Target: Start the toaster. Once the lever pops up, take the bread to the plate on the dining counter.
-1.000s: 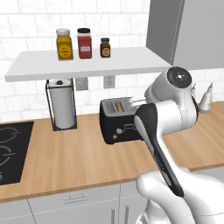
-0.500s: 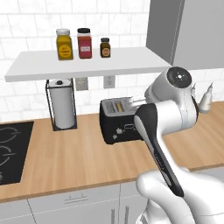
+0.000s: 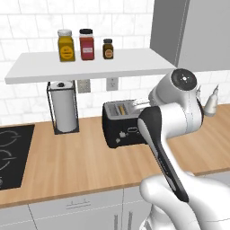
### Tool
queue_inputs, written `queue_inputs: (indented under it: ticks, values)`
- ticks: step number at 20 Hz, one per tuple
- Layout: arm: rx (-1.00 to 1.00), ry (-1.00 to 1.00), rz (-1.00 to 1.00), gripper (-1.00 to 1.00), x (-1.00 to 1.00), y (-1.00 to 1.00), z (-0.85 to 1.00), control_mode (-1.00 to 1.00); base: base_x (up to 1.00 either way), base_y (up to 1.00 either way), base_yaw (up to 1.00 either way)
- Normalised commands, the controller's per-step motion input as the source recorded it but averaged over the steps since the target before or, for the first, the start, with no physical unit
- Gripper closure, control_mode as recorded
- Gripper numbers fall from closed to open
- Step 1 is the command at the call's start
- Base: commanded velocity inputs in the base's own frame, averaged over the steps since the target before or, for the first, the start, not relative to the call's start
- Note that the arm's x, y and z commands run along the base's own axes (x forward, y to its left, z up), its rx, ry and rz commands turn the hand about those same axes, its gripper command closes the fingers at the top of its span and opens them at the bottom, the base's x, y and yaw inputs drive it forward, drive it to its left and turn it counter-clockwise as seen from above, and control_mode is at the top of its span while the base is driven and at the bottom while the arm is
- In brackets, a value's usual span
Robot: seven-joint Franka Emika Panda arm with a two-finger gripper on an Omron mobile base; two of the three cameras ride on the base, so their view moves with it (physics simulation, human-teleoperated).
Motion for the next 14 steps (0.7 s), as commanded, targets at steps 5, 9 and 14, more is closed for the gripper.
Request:
queue_inputs:
  ticks: [5,9,14]
  values:
    - [0.00,0.00,0.00,-1.00,0.00,0.00,0.00,-1.00,0.00,0.00,0.00]
    - [0.00,0.00,0.00,-1.00,0.00,0.00,0.00,-1.00,0.00,0.00,0.00]
    - [0.00,0.00,0.00,-1.00,0.00,0.00,0.00,-1.00,0.00,0.00,0.00]
